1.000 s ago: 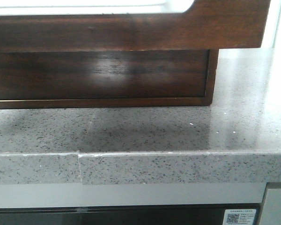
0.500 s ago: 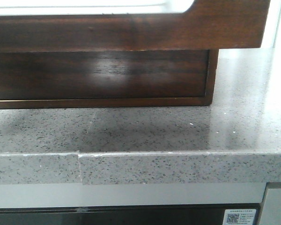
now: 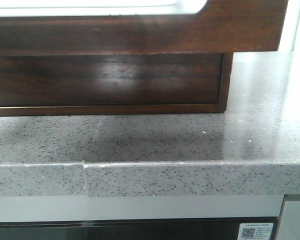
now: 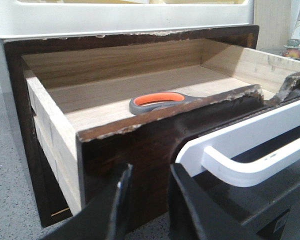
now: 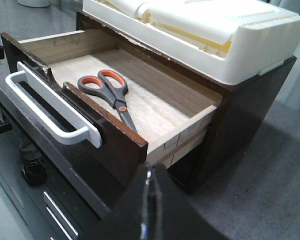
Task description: Put scissors in drawer with both arms
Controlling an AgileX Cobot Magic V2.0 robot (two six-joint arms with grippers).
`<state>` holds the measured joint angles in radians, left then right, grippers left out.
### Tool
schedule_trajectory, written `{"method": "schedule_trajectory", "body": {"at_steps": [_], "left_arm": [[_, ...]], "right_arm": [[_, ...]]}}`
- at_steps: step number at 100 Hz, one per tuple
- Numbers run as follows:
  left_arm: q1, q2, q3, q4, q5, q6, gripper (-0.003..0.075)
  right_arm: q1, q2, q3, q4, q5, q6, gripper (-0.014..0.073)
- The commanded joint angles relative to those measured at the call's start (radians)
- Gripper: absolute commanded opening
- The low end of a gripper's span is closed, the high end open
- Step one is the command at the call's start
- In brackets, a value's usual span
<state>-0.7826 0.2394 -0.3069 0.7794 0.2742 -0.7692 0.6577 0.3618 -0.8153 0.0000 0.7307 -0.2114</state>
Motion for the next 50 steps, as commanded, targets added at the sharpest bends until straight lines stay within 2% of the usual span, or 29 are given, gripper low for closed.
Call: {"method": "schedule_trajectory", "body": {"at_steps": [1,50], "left_arm": [[-0.009,0.009,-0.036,0.006,-0.055,-0.010,0.0164],[-0.009,0.009,-0.036,0.006,-0.055,-0.010,0.0164]], "right_arm": [[-0.002,-0.025,0.021,-0.033,-0.095,0.045,-0.0059],[-0.002,-0.170,0.241,-0.040,-0.099,0.087,-0.0059]]}}
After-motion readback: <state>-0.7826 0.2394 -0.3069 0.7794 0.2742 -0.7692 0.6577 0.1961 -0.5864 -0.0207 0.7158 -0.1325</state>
